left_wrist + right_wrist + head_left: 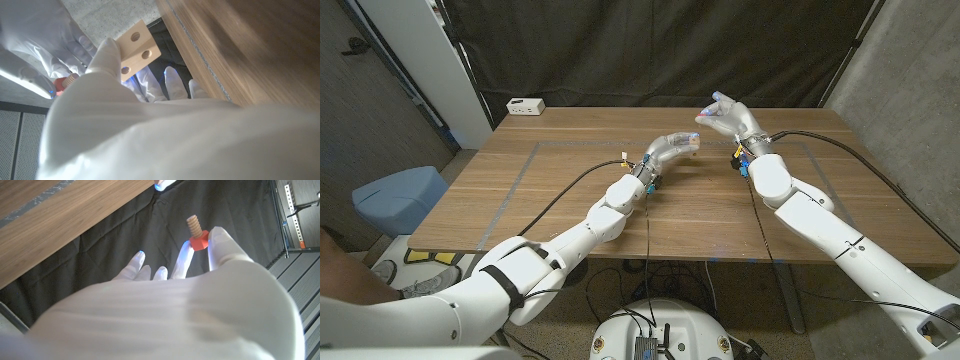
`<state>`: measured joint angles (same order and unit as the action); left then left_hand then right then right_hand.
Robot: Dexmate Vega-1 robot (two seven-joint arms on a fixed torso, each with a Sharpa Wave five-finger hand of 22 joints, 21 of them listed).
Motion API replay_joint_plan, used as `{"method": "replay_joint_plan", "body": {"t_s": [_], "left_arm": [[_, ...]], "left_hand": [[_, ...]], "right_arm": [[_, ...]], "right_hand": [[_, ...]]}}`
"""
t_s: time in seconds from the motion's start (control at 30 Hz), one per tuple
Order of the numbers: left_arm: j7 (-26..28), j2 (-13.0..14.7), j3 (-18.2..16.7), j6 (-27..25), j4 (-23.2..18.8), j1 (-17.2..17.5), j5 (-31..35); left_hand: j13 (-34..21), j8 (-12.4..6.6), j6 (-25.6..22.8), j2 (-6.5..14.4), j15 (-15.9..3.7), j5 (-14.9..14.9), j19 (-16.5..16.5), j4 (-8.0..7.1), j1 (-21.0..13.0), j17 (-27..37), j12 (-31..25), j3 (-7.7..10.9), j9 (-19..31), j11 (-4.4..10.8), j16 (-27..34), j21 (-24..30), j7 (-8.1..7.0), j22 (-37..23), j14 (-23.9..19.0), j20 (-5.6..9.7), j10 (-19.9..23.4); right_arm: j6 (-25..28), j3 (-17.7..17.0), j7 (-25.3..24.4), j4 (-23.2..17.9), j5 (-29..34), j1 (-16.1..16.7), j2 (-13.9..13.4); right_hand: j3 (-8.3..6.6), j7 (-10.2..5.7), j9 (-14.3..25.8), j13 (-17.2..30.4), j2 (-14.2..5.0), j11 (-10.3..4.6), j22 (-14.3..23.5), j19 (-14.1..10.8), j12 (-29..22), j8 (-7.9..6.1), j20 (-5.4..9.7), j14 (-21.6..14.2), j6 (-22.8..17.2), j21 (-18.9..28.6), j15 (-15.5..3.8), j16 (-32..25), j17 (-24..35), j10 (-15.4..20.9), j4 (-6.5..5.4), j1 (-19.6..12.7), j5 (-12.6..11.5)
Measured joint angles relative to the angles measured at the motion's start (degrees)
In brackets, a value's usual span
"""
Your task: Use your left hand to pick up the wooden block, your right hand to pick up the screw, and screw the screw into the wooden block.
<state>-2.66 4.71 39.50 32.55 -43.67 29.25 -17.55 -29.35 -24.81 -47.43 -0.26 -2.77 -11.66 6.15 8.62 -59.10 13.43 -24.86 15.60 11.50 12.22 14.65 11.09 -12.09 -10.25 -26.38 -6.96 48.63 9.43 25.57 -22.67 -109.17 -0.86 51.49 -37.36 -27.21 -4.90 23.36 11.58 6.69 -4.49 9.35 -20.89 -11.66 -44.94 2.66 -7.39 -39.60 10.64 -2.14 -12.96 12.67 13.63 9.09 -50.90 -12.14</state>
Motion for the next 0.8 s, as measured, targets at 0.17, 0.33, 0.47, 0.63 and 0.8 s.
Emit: {"method": "replay_joint_plan", "body": {"t_s": [0.17, 0.33, 0.47, 0.63, 0.8], "left_arm": [[0.45, -0.57, 0.18, -0.17, 0.57, -0.06, 0.06], [0.47, -1.3, 0.34, -0.17, 1.79, -0.56, 0.05], [0.35, -1.74, 0.46, -0.17, 2.61, -0.96, 0.0], [0.03, -2.1, 0.65, -0.12, 3.43, -1.42, -0.02], [0.03, -2.33, 0.91, -0.12, 4.09, -1.87, -0.02]], "left_hand": [[0.0, 0.0, 0.0, 0.0, 0.0, 0.01, 0.0, -0.04, 0.0, 0.0, 0.05, 0.04, 0.0, 0.02, 0.0, 0.0, 0.0, 0.0, 0.0, 0.0, 0.02], [0.0, 0.0, 0.0, 0.0, 0.0, 0.01, 0.0, -0.04, 0.0, 0.0, 0.05, 0.04, 0.0, 0.03, 0.0, 0.0, 0.0, 0.0, 0.0, 0.0, 0.02], [0.0, 0.0, 0.0, 0.0, 0.0, 0.02, 0.0, -0.04, 0.0, 0.0, 0.05, 0.04, 0.0, 0.04, 0.0, 0.0, 0.0, 0.0, 0.0, 0.0, 0.02], [0.0, 0.0, 0.0, 0.0, 0.0, 0.17, 0.0, -0.04, 0.0, 0.0, 0.05, 0.04, 0.0, 0.04, 0.0, 0.0, 0.0, 0.0, 0.0, 0.0, 0.02], [0.0, 0.0, 0.0, 0.0, 0.0, 0.18, 0.0, -0.03, 0.0, 0.0, 0.06, 0.04, 0.0, 0.05, 0.0, 0.0, 0.0, 0.0, 0.0, 0.0, 0.02]], "right_arm": [[-0.82, 0.2, -0.82, 1.03, 0.29, -0.22, 0.83], [-1.14, 0.41, -1.78, 1.36, 0.93, -0.3, 1.2], [-1.37, 0.7, -2.4, 1.84, 1.31, -0.45, 1.73], [-1.73, 0.97, -3.06, 2.33, 1.77, -0.6, 2.26], [-1.92, 0.97, -3.49, 2.33, 2.31, -0.6, 2.26]], "right_hand": [[0.0, 0.0, -0.26, 0.0, -0.23, 0.0, 0.0, 0.0, 0.0, 0.0, 0.0, -0.02, 0.0, 0.0, 0.02, 0.0, 0.0, 0.0, 0.0, 0.23, 0.0], [0.0, 0.0, -0.27, 0.0, -0.23, 0.28, 0.0, -0.16, 0.0, 0.0, -0.16, -0.39, 0.0, 0.0, -0.01, 0.0, 0.0, 0.33, 0.0, 0.23, 0.0], [0.0, 0.0, -0.39, 0.0, -0.23, 0.09, 0.0, -0.31, 0.0, 0.0, -0.32, -0.39, 0.0, 0.0, -0.01, 0.0, -0.01, 0.52, 0.0, 0.23, 0.0], [0.01, 0.0, -0.53, 0.0, -0.23, 0.09, 0.0, -0.31, 0.0, 0.0, -0.32, -0.52, 0.0, 0.0, -0.14, 0.0, -0.01, 0.51, 0.0, 0.23, -0.39], [0.01, -0.01, -0.53, 0.0, -0.23, 0.09, 0.0, -0.31, 0.0, 0.0, -0.32, -0.81, 0.0, 0.0, -0.01, -0.4, -0.01, 0.51, 0.0, 0.23, -0.39]]}}
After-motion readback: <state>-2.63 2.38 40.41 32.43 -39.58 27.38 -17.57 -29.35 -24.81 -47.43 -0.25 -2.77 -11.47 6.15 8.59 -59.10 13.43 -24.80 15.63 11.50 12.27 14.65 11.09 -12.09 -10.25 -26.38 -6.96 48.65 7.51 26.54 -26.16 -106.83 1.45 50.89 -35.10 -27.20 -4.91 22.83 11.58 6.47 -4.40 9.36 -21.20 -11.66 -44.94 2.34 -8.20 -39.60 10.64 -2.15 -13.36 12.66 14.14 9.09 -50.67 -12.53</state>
